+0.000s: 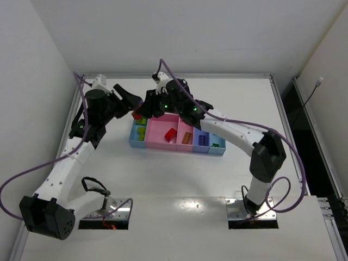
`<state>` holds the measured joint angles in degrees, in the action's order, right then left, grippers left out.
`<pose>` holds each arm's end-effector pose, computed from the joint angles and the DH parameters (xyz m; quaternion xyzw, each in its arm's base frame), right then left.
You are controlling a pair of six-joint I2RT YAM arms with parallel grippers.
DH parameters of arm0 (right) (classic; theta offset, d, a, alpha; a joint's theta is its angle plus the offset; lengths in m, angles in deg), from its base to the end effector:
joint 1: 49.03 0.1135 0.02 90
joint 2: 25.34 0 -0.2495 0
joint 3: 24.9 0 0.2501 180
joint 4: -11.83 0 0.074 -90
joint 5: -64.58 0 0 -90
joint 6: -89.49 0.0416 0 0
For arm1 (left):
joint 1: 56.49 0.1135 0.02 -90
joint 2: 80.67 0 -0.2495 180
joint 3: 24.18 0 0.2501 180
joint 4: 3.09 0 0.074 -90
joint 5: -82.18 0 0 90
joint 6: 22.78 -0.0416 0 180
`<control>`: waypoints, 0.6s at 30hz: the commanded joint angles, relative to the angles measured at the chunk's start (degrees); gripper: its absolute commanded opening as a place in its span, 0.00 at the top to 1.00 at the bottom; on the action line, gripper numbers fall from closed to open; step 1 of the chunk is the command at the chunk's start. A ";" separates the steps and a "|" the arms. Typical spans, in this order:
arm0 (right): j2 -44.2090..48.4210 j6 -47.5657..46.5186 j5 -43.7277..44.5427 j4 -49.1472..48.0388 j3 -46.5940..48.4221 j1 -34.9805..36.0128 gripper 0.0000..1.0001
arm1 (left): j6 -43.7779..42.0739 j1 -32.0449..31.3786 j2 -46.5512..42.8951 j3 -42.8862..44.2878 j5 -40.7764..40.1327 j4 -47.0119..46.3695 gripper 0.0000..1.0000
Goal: Sort the legos into containers by color
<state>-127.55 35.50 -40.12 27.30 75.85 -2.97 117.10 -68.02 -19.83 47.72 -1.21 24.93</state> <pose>0.2922 0.3184 0.3177 -0.1457 0.7872 0.4652 0.3779 0.2481 -0.0555 0.3457 -0.2311 0.7691 -0.3432 0.4872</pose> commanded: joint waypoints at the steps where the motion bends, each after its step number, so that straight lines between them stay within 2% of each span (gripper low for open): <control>1: -0.71 -0.77 1.60 -1.15 2.69 0.96 1.00 | 1.87 0.28 -1.60 1.22 -1.15 -2.44 1.00; 6: 1.05 -1.82 1.60 -1.15 0.94 2.10 1.00 | 1.88 0.89 -1.60 1.22 -6.17 -1.91 1.00; 11: 4.03 -2.34 2.13 -0.62 -2.40 3.24 1.00 | 0.22 4.93 -1.60 1.22 -9.24 -2.62 1.00; 16: 8.16 -5.24 3.36 1.13 -6.79 3.24 1.00 | -2.50 6.61 -1.60 1.75 -8.03 -4.11 1.00; 18: 11.76 -7.53 7.21 3.32 -9.60 2.02 1.00 | -4.18 6.61 -1.08 2.36 -5.57 -4.11 1.00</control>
<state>-122.15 31.52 -37.15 29.97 68.20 0.07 115.86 -61.92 -19.97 47.72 -8.82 23.75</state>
